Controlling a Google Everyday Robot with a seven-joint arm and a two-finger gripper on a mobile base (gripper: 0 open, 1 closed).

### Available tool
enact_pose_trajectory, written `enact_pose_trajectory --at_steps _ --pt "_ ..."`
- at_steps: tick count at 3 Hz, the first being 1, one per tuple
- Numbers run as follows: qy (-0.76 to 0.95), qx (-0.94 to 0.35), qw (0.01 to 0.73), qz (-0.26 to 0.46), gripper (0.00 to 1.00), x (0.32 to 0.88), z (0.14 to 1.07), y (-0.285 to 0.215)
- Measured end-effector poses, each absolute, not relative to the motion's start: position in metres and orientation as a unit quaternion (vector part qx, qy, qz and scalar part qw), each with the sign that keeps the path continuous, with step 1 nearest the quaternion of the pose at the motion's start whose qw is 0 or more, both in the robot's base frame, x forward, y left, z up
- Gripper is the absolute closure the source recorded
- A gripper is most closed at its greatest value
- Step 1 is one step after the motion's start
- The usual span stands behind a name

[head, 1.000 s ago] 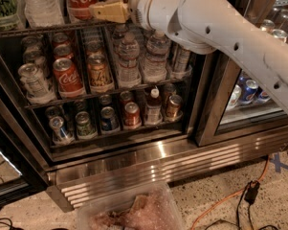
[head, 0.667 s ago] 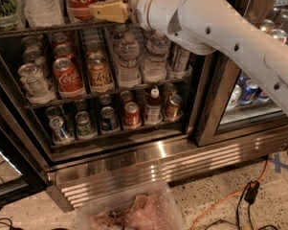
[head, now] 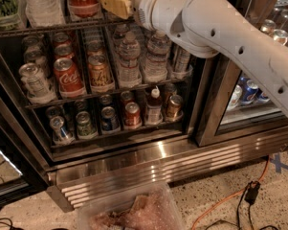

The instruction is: Pick orange can from top shelf of fridge

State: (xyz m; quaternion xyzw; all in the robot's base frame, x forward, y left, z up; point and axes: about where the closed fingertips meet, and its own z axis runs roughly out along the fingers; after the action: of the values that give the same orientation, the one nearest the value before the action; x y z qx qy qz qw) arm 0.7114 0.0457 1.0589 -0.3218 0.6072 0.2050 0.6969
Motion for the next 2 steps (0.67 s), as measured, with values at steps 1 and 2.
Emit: enact_pose_trajectory --at_steps 1,2 --pt "0.594 -0.307 0.709 0.224 0.24 0.7135 1.067 0.0482" --pt "0.582 -0.301 0.716 0.24 0.23 0.7168 1.0746 0.0551"
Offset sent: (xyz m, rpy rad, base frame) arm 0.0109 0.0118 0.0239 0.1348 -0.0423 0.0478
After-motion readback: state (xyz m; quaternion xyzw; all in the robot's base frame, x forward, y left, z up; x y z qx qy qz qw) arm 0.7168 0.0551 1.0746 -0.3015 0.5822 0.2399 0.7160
